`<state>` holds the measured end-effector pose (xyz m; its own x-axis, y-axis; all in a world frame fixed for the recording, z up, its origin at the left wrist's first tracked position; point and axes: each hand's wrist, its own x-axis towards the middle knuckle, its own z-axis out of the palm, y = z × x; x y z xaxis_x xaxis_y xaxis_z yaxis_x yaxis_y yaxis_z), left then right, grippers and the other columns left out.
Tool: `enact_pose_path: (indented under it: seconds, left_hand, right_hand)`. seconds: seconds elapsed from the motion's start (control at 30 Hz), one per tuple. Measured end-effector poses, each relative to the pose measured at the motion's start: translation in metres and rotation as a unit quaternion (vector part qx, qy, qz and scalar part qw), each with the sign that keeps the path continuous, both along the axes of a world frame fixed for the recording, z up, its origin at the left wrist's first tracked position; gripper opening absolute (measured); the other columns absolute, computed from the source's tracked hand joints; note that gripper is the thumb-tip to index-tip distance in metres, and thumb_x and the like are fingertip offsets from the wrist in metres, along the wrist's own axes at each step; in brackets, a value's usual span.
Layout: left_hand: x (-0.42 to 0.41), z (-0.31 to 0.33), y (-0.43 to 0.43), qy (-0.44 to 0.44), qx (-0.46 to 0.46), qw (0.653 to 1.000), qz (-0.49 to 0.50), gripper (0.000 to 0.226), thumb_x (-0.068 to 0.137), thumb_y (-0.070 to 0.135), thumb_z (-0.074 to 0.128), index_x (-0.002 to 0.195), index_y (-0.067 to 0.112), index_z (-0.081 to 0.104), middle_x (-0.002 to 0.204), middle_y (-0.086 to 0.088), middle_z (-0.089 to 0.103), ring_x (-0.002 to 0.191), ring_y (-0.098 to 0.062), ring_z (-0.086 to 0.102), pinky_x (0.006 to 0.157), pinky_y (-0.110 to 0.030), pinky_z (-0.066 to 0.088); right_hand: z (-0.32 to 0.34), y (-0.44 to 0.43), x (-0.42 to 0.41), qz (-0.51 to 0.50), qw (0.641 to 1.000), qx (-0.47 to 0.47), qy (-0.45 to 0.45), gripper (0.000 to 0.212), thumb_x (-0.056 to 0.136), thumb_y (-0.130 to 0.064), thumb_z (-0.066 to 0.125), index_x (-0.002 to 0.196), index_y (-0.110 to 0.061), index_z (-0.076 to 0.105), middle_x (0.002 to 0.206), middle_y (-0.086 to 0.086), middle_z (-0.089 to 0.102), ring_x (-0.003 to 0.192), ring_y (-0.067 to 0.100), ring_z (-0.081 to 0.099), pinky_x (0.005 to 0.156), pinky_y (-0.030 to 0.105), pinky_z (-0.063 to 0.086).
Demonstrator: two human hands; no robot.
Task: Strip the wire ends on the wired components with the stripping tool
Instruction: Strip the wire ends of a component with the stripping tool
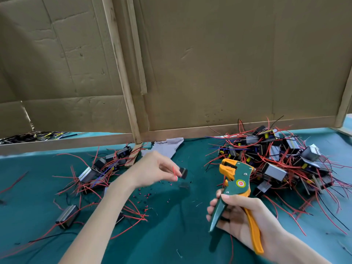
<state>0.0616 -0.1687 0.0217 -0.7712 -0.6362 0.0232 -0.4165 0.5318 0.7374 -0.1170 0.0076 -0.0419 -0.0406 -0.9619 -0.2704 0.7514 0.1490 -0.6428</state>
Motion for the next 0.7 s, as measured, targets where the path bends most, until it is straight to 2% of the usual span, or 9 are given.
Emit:
enact_pose_path:
  seconds: [0.07, 0.13, 0.17, 0.23, 0.3, 0.37, 0.47, 0.53, 0.7]
  left_hand:
    - [-0.007, -0.002, 0.009, -0.069, -0.006, 0.996, -0.057, 0.022, 0.078, -0.012, 0.066, 0.093, 0.002, 0.076, 0.099, -0.007, 0.074, 0.084, -0.014, 0.069, 0.078, -0.024, 0.055]
    - [-0.010, -0.003, 0.013, -0.166, -0.032, 0.982, -0.090, 0.034, 0.078, -0.014, 0.055, 0.092, 0.007, 0.077, 0.099, -0.003, 0.075, 0.093, -0.017, 0.069, 0.087, -0.033, 0.055]
    - [-0.010, -0.003, 0.013, -0.203, -0.036, 0.974, -0.092, 0.041, 0.077, -0.015, 0.048, 0.091, 0.011, 0.078, 0.098, 0.000, 0.075, 0.094, -0.016, 0.068, 0.086, -0.033, 0.055]
    - [-0.007, 0.000, 0.014, -0.226, -0.040, 0.970, -0.079, 0.051, 0.072, -0.013, 0.036, 0.084, 0.015, 0.077, 0.091, 0.001, 0.075, 0.090, -0.009, 0.068, 0.078, -0.024, 0.055]
    - [-0.006, 0.005, 0.016, -0.188, -0.036, 0.981, -0.037, 0.046, 0.071, -0.011, 0.035, 0.074, 0.017, 0.072, 0.082, 0.001, 0.075, 0.082, -0.005, 0.068, 0.078, -0.021, 0.055]
    - [-0.010, 0.003, 0.017, -0.140, -0.034, 0.989, 0.026, 0.033, 0.078, -0.003, 0.041, 0.073, 0.018, 0.066, 0.077, 0.004, 0.073, 0.078, -0.005, 0.067, 0.081, -0.026, 0.054]
    - [-0.028, -0.016, 0.025, -0.108, -0.070, 0.988, 0.083, 0.008, 0.087, 0.026, 0.057, 0.083, 0.022, 0.063, 0.082, 0.010, 0.069, 0.082, -0.009, 0.063, 0.079, -0.026, 0.050]
    - [-0.041, -0.034, 0.034, -0.069, -0.068, 0.990, 0.098, 0.014, 0.085, 0.036, 0.066, 0.087, 0.023, 0.063, 0.087, 0.008, 0.068, 0.081, -0.008, 0.062, 0.076, -0.024, 0.049]
    - [-0.054, -0.051, 0.044, 0.094, -0.003, 0.989, 0.118, 0.007, 0.084, 0.015, 0.071, 0.083, 0.021, 0.068, 0.081, 0.005, 0.073, 0.076, -0.005, 0.068, 0.076, -0.018, 0.049]
  right_hand:
    - [0.000, 0.001, -0.001, -0.003, 1.000, 0.004, 0.000, 0.023, 0.056, 0.000, 0.075, 0.078, 0.002, 0.072, 0.082, 0.025, 0.063, 0.072, 0.039, 0.067, 0.064, 0.047, 0.058]
    - [-0.001, 0.002, -0.001, -0.005, 1.000, 0.008, 0.002, 0.023, 0.057, -0.001, 0.074, 0.079, 0.002, 0.072, 0.083, 0.025, 0.064, 0.073, 0.039, 0.067, 0.065, 0.047, 0.058]
    - [0.000, 0.002, -0.002, -0.006, 1.000, 0.009, 0.002, 0.023, 0.057, -0.001, 0.074, 0.079, 0.002, 0.073, 0.083, 0.025, 0.064, 0.073, 0.039, 0.068, 0.065, 0.047, 0.058]
    - [0.000, 0.003, -0.002, -0.005, 1.000, 0.011, -0.001, 0.023, 0.057, 0.000, 0.074, 0.079, 0.002, 0.072, 0.084, 0.026, 0.064, 0.074, 0.040, 0.067, 0.066, 0.047, 0.058]
    - [0.001, 0.003, -0.001, -0.002, 1.000, 0.010, -0.002, 0.021, 0.059, 0.005, 0.072, 0.080, 0.003, 0.071, 0.084, 0.026, 0.063, 0.074, 0.039, 0.067, 0.066, 0.047, 0.058]
    - [0.002, 0.004, -0.002, 0.002, 1.000, 0.007, -0.003, 0.023, 0.059, 0.011, 0.069, 0.081, 0.003, 0.070, 0.084, 0.026, 0.063, 0.074, 0.039, 0.067, 0.065, 0.047, 0.058]
    - [0.003, 0.004, -0.001, 0.003, 1.000, 0.004, -0.002, 0.024, 0.058, 0.013, 0.068, 0.080, 0.004, 0.070, 0.083, 0.026, 0.063, 0.072, 0.039, 0.067, 0.064, 0.047, 0.058]
    - [0.003, 0.004, 0.000, 0.002, 1.000, 0.003, 0.000, 0.026, 0.056, 0.014, 0.068, 0.080, 0.004, 0.069, 0.082, 0.026, 0.063, 0.072, 0.039, 0.067, 0.064, 0.047, 0.058]
    - [0.002, 0.004, 0.000, -0.004, 1.000, 0.003, 0.000, 0.021, 0.058, 0.000, 0.073, 0.079, 0.003, 0.071, 0.083, 0.026, 0.063, 0.073, 0.040, 0.067, 0.065, 0.047, 0.058]
